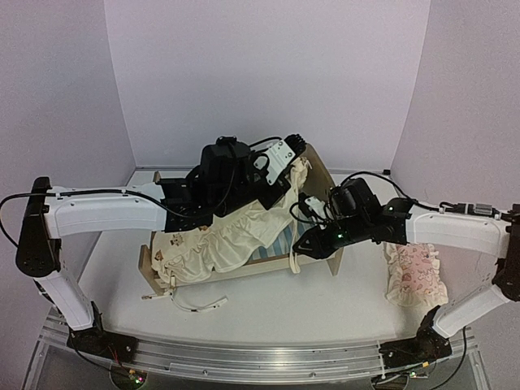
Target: Set up the pet bed
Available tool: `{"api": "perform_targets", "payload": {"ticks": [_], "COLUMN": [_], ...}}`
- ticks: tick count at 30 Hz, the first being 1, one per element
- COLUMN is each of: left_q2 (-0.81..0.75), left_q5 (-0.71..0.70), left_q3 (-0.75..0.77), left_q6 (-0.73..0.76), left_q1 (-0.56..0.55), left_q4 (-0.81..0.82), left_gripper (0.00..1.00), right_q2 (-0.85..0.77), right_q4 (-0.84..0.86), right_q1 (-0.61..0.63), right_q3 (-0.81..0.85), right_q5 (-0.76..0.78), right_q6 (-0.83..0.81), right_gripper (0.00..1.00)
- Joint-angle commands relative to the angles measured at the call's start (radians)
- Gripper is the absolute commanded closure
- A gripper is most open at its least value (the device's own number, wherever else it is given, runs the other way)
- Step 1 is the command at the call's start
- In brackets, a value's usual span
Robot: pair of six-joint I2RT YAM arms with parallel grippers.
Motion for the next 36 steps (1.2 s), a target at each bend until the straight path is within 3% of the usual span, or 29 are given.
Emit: {"api": "perform_targets", "payload": {"ticks": [1,7,14,24,36], "left_q2": [-0.068,-0.073,-0.074,-0.094,-0.088], "left_q5": [-0.015,-0.015,-0.030,-0.063,-0.046], "left_q3": [0.005,0.001,-0.004,-0.057,-0.084], "left_q6": [-0.001,-0.001,0.004,-0.001,-0.036], "left_q1": [0.005,0.005,0.005,0.010,0.013], "left_q4": [0.071,0.074,0.074,0.093,0.084], "left_gripper": [1.00,1.00,1.00,1.00,1.00], "right_q2": [0.016,0.042,0.013,-0.114,-0.065], "right_q4": [0.101,0.123,0.126,-0.138,-0.200], "right_q1": [0.007,0.009,0.015,0.015,0.015], "right_q3": [-0.014,-0.016,-0.017,0.130,0.212], "right_q5": [0.025,0.020,0.057,0.281,0.448], "right_q6": [-0.006,0.012,0.030,0.033,-0.027], "right_gripper": [0.75,0.82,1.00,1.00,1.00]}}
